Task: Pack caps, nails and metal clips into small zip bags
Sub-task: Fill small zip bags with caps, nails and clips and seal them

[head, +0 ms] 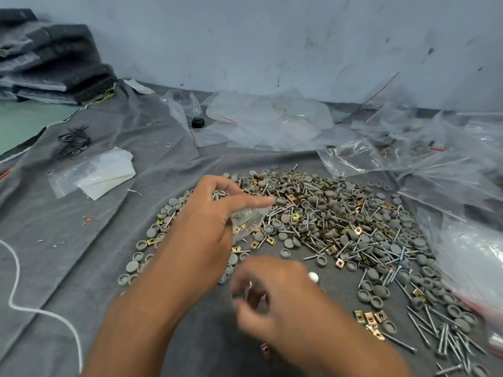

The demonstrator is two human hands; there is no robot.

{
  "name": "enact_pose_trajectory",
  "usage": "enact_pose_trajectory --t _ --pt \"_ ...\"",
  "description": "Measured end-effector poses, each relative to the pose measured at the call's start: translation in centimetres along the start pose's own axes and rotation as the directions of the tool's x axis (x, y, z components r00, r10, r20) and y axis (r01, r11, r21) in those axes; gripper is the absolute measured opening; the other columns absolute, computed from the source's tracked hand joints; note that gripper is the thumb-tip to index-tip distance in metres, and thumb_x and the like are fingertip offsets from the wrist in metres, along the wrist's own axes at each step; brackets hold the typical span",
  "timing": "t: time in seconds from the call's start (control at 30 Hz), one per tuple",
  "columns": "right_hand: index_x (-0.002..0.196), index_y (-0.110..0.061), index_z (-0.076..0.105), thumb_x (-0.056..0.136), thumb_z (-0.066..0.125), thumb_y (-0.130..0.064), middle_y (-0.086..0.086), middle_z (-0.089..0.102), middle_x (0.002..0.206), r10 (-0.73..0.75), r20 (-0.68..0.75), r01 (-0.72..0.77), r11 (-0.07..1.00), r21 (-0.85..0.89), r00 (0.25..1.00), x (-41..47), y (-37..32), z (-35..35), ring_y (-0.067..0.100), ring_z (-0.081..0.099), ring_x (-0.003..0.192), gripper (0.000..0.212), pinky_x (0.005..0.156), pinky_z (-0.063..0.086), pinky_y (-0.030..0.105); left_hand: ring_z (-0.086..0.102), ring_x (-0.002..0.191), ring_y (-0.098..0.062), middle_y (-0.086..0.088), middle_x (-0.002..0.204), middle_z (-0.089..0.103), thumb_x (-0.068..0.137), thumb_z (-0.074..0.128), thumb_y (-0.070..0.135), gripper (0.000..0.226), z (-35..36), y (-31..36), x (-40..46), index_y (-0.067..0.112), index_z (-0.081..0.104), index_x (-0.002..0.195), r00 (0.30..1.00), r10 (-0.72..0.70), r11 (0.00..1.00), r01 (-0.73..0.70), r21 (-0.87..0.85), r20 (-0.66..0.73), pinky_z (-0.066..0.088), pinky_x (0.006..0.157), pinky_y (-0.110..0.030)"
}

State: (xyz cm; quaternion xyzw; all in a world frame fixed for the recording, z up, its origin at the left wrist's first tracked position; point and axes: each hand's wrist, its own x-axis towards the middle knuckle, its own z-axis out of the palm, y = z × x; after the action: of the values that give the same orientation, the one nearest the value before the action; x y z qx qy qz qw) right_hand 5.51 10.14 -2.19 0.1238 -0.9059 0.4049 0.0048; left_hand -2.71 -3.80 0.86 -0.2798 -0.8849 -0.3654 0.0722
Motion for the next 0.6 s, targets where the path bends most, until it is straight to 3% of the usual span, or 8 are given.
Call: enact_pose_trajectory --t 0.03,0.1,0.2,0.3,0.37,0.5,0.6 --pt "0.089 -0.028 0.063 0.086 0.070 -0.020 -0.017 0.064 0.082 -0.046 -0.109 0.055 0.995 0.087 0.993 0.1 0.0 -1.2 0.002 0.061 0.068 0.010 0.060 0.046 0.015 0.048 0.101 0.003 0.014 0.117 0.045 0.091 0.047 -0.012 0.077 0.0 0.0 0.0 0.060 0.064 0.110 1.000 0.004 1.000 -0.004 -0.011 0.003 0.034 0.078 -0.004" --pt "0.092 -0.026 0.068 0.086 0.074 -0.020 -0.015 0.069 0.084 -0.141 -0.367 0.203 0.970 0.135 0.919 0.3 0.0 -3.4 0.006 0.066 0.068 0.010 0.058 0.046 0.015 0.046 0.107 0.004 0.014 0.117 0.045 0.093 0.048 -0.009 0.076 0.0 0.2 0.1 0.065 0.058 0.107 0.999 0.009 0.999 -0.007 -0.038 0.032 0.032 0.084 -0.002" --pt "0.101 -0.019 0.071 0.090 0.077 -0.019 -0.011 0.071 0.097 -0.264 -0.578 0.307 0.951 -0.025 0.772 0.6 0.3 -4.7 0.012 0.070 0.084 0.013 0.069 0.053 0.022 0.049 0.111 0.000 0.016 0.117 0.047 0.097 0.051 -0.001 0.063 0.4 0.7 0.0 0.061 0.058 0.108 0.995 0.047 0.995 -0.039 -0.093 0.085 0.036 0.088 -0.008" --pt "0.100 -0.011 0.074 0.089 0.079 -0.011 -0.005 0.071 0.102 -0.378 -0.569 0.277 0.925 -0.259 0.730 0.7 0.9 -4.5 0.006 0.066 0.097 0.012 0.082 0.050 0.016 0.051 0.109 -0.002 0.017 0.115 0.051 0.098 0.054 0.004 0.046 0.9 1.1 -0.2 0.046 0.067 0.112 0.990 0.091 0.984 -0.073 -0.163 0.105 0.041 0.087 -0.019" --pt "0.100 -0.009 0.075 0.088 0.080 -0.009 -0.003 0.071 0.105 -0.419 -0.525 0.268 0.901 -0.341 0.741 0.5 1.7 -4.6 0.007 0.067 0.102 0.012 0.088 0.052 0.021 0.050 0.111 -0.001 0.017 0.115 0.051 0.097 0.054 0.003 0.045 1.3 1.2 -0.2 0.043 0.068 0.113 0.990 0.088 0.984 -0.069 -0.166 0.109 0.041 0.088 -0.018" --pt "0.098 -0.012 0.077 0.090 0.079 -0.014 -0.007 0.073 0.106 -0.425 -0.484 0.275 0.895 -0.351 0.765 0.0 2.4 -5.5 0.003 0.067 0.106 0.008 0.092 0.053 0.025 0.047 0.114 0.005 0.024 0.115 0.048 0.099 0.050 0.004 0.050 1.6 1.5 0.0 0.046 0.063 0.121 0.991 0.064 0.988 -0.047 -0.147 0.118 0.033 0.088 -0.006" --pt "0.097 -0.017 0.077 0.093 0.075 -0.020 -0.011 0.073 0.095 -0.345 -0.554 0.183 0.927 -0.326 0.758 -0.4 2.7 -6.9 -0.005 0.066 0.094 0.005 0.085 0.047 0.009 0.047 0.109 0.009 0.027 0.113 0.047 0.100 0.046 0.004 0.054 1.8 1.8 0.1 0.049 0.061 0.126 0.995 0.029 0.985 -0.013 -0.169 0.093 0.032 0.083 -0.002"
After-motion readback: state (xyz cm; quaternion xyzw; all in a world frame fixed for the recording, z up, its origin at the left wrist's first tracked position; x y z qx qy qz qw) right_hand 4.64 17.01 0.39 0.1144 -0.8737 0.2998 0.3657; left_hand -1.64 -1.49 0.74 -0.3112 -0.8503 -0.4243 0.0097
